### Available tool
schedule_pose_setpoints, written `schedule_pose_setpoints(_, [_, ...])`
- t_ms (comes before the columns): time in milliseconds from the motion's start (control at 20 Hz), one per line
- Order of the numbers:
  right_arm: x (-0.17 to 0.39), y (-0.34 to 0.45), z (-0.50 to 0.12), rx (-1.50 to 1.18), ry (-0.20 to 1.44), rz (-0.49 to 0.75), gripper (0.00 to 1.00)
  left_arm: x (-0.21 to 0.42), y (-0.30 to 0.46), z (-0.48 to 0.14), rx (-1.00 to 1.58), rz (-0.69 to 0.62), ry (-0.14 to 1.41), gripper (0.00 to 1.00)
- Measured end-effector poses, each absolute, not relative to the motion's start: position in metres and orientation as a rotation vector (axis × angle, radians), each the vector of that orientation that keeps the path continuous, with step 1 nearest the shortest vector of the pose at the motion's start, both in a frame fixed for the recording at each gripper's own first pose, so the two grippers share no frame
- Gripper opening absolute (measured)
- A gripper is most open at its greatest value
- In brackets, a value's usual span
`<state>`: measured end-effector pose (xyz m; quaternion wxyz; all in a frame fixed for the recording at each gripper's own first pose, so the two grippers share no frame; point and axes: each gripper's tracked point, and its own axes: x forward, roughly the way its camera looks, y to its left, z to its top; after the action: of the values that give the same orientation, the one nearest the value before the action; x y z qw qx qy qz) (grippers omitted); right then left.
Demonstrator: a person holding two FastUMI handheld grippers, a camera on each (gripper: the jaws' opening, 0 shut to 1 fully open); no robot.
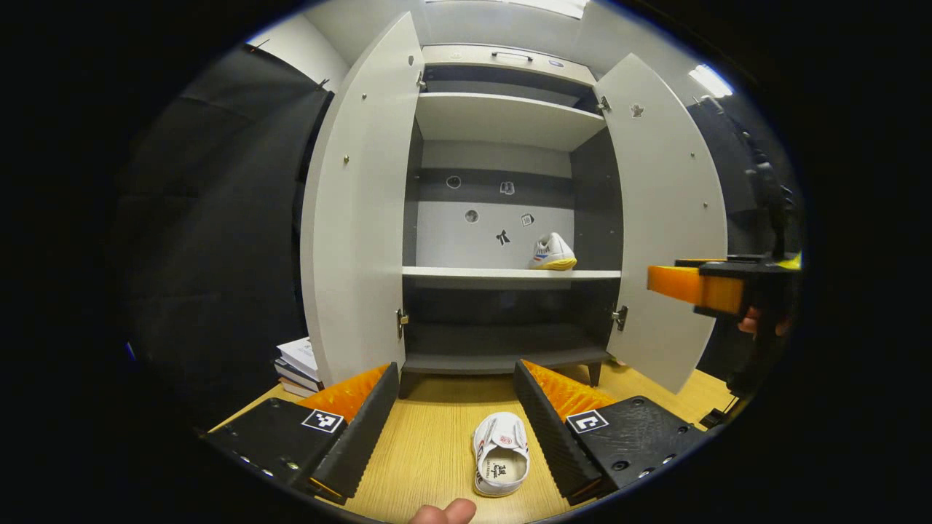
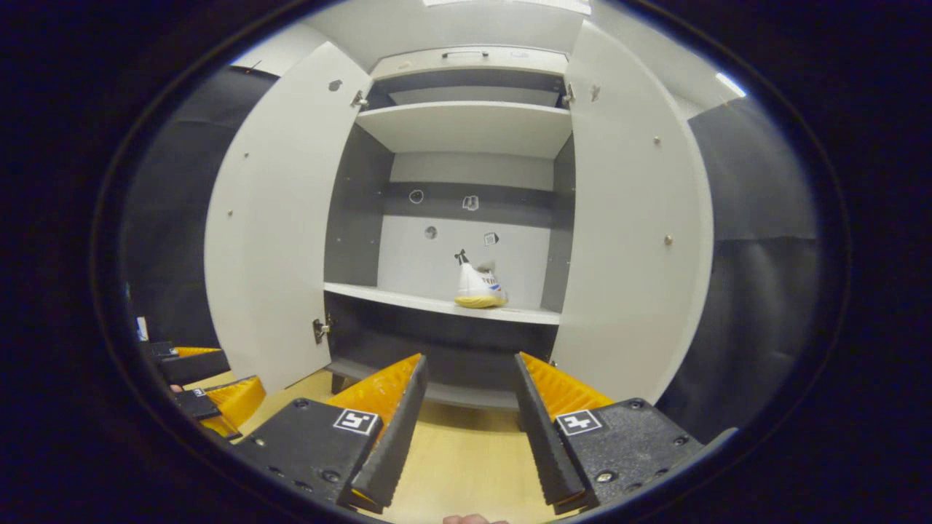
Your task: Grab one shoe with the right hand and put it into the shoe cabinet, grab the other shoe with the left hand and put it into the shoe cabinet; then close the right door with the right hand and the left door with the left hand.
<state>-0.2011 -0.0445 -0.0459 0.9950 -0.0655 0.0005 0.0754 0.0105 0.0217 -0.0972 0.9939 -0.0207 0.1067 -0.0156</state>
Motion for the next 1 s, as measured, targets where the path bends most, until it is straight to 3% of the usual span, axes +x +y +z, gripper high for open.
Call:
schedule_pose_setpoints(200, [-0.241, -0.049, -0.066, -0.145, -0.019, 0.132, 0.81, 0.006, 0.013, -0.125, -0.051, -0.072, 0.271, 0.95])
schedule_pose_setpoints(450, [-0.275, -0.055, -0.096, -0.146, -0.002, 0.098, 0.82, -0.008, -0.007, -0.196, -0.098, -0.146, 0.483, 0.96])
schedule_pose_setpoints(750, [-0.278, -0.083, -0.119, -0.110, 0.062, 0.053, 0.84, -0.012, -0.007, -0.285, -0.075, -0.172, 0.722, 0.96])
schedule_pose_setpoints(1000, [-0.272, -0.100, -0.127, -0.083, 0.092, 0.025, 0.84, 0.009, -0.002, -0.335, -0.107, -0.151, 0.821, 0.96])
